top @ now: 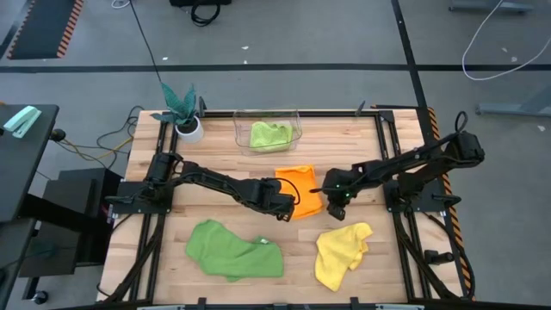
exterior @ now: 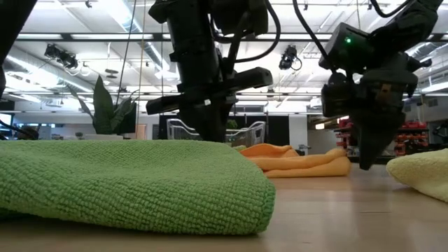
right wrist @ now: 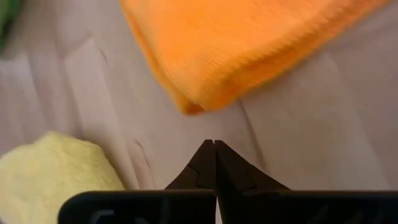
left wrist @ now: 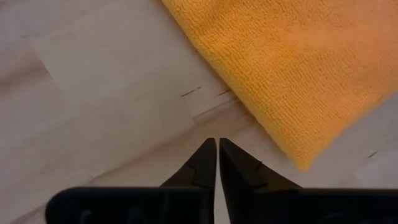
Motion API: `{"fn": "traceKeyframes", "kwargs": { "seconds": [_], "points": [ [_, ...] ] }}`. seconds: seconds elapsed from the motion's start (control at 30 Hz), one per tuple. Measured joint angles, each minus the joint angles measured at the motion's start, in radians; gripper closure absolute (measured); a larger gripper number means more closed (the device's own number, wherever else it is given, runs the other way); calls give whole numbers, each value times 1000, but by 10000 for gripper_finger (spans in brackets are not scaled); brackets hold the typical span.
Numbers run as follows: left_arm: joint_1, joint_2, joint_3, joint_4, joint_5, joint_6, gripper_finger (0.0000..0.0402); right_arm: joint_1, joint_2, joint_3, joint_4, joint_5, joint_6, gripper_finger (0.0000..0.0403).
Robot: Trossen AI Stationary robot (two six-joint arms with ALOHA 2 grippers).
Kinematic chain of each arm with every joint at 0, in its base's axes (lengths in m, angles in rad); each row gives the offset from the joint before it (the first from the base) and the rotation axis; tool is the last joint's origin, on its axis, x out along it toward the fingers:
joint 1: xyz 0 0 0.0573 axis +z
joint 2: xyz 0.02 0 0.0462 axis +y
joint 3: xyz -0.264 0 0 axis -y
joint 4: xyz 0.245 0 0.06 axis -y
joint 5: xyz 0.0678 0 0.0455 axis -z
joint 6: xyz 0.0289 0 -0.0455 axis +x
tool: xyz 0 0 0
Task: Fold microfiber towels
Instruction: Put the orange microfiber cloth into the transparent bin
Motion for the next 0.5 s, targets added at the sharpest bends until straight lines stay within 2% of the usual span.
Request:
{"fn": "traceKeyframes", "kwargs": {
  "seconds": [0.3,0.5],
  "points": [
    [19,0,0,-4,25,-152,383,-49,-110,0,-43,13,-21,392],
    [49,0,0,-2,30,-156,383,-81,-225,1,-35,13,-29,386]
  ]
}}
